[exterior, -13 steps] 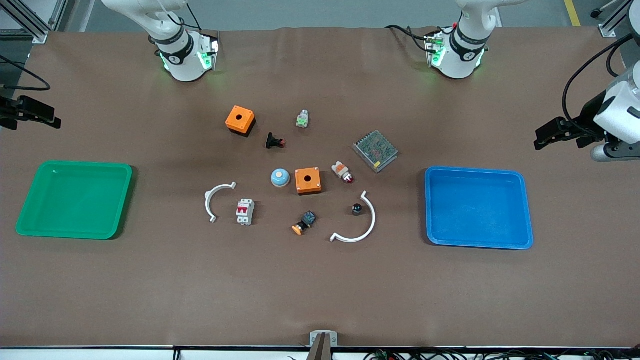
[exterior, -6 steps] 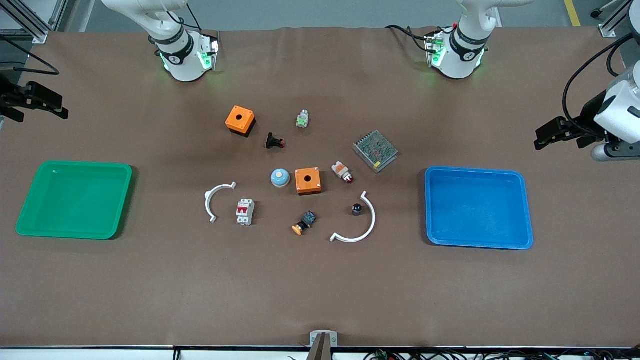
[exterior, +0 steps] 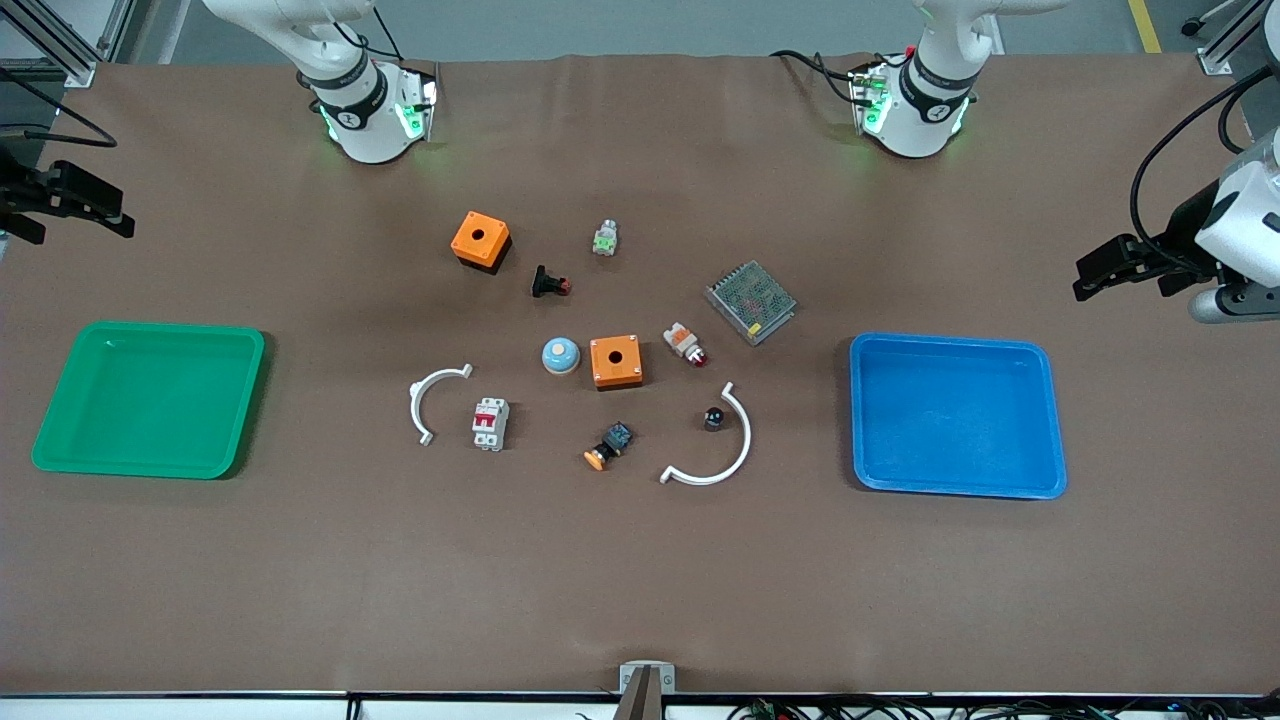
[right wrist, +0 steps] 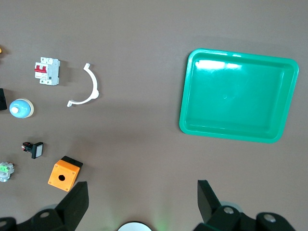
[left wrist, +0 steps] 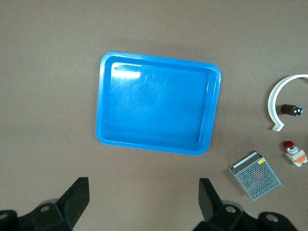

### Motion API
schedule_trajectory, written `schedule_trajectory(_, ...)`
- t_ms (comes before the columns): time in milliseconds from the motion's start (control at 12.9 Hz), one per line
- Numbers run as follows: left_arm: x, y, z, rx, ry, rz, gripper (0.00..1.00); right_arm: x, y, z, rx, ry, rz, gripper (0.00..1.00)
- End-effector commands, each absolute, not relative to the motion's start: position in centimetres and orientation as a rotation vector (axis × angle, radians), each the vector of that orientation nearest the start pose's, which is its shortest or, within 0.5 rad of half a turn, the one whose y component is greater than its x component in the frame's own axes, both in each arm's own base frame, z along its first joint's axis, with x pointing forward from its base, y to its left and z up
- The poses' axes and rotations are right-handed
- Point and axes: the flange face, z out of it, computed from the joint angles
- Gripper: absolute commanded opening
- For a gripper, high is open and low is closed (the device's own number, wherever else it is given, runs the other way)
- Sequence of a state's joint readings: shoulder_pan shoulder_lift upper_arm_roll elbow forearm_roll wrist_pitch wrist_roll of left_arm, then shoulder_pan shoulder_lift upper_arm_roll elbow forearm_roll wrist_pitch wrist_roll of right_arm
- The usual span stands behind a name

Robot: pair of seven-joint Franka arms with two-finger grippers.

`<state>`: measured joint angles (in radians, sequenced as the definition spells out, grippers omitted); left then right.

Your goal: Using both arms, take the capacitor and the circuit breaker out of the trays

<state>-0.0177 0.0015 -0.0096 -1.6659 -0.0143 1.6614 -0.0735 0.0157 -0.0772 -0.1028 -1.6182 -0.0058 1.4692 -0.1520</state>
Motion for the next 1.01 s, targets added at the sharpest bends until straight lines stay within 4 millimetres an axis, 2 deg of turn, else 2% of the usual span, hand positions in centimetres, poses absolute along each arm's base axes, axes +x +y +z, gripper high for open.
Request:
schedule_trajectory(0, 56.2, -1.6, 59.1, -3.159, -0.068, -0.004, 1.00, 50.8, -4.9, 63.9, -3.148, -0.112, 0.088, 1.00)
schedule_trajectory(619, 56.4, -2.1, 61.0, -3.158, -0.034, -0.098, 1.00, 50.9, -5.1, 64.1, -3.148, -0.105, 0.071, 1.00)
schedule_trajectory(929, 55.6, -2.2, 60.8, -3.157, -0.042, -0.013, 1.00, 50.9, -5.4, 64.1, -3.148, -0.101, 0.061, 1.00)
